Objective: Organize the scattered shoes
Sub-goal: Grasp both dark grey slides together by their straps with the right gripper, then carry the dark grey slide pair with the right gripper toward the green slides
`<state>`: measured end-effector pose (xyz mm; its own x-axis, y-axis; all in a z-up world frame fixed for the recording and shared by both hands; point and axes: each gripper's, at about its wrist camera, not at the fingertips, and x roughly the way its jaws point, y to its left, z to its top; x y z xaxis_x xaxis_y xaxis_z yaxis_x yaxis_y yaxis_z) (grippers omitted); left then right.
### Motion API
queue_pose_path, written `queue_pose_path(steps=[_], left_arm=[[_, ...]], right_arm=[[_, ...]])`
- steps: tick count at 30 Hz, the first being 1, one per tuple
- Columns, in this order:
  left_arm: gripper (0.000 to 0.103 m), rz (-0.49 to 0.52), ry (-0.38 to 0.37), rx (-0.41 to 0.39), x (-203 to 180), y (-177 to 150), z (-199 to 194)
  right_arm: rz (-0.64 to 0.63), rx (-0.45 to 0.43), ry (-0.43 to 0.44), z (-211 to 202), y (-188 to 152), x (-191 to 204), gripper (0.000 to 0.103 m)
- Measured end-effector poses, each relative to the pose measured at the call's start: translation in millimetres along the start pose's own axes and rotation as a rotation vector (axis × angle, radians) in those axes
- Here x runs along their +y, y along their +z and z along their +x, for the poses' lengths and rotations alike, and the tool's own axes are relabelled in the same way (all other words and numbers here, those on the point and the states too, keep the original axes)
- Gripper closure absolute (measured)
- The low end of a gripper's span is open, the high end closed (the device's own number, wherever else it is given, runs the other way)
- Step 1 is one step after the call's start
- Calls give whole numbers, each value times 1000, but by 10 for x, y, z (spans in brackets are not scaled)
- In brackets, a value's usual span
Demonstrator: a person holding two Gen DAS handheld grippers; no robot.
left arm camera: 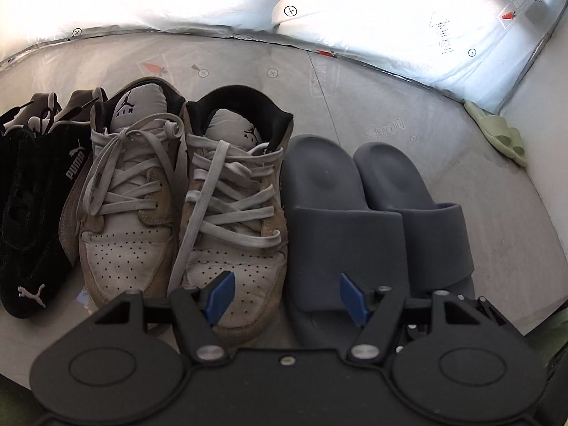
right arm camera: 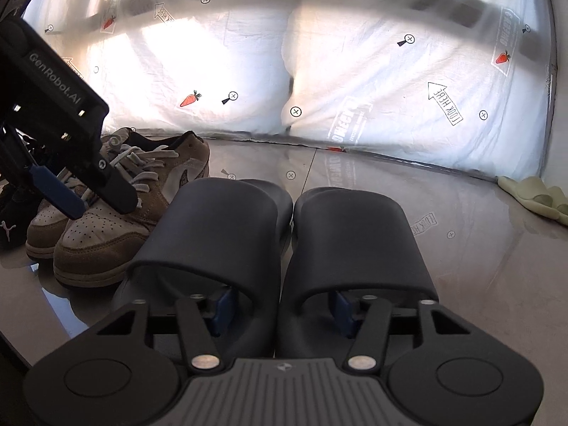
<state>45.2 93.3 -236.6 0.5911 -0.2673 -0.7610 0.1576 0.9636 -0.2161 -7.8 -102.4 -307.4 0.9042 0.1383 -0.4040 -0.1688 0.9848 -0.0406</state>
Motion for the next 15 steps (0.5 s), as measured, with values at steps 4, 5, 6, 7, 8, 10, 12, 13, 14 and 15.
queue_pose_path(steps=[4, 5, 6, 7, 8, 10, 12, 13, 14, 15], left_arm=[[37, -18, 3, -11, 25, 24, -23], [37, -21, 2, -14, 26, 33, -26], [37, -23, 1, -17, 25, 43, -28], [37, -26, 0, -20, 24, 54, -29], [37, -29, -3, -26, 19, 68, -33], [35, -33, -10, -40, 5, 102, -44], [35, -39, -15, -55, -9, 142, -60], [35, -42, -19, -65, -17, 167, -77], [35, -45, -25, -76, -26, 194, -97], [35, -47, -32, -88, -37, 222, -120]], right_arm=[[-28, 8, 24, -7, 91, -3, 71], [-28, 7, 28, -17, 119, -9, 73], [-24, 2, 31, -31, 148, -20, 74], [-21, -3, 33, -45, 179, -30, 75], [-19, -11, 36, -61, 220, -42, 77], [-12, -24, 42, -78, 302, -73, 77], [11, -20, 50, -76, 383, -130, 77], [19, -17, 52, -74, 407, -153, 78], [27, -15, 53, -73, 418, -172, 78], [24, -15, 49, -75, 426, -185, 78]])
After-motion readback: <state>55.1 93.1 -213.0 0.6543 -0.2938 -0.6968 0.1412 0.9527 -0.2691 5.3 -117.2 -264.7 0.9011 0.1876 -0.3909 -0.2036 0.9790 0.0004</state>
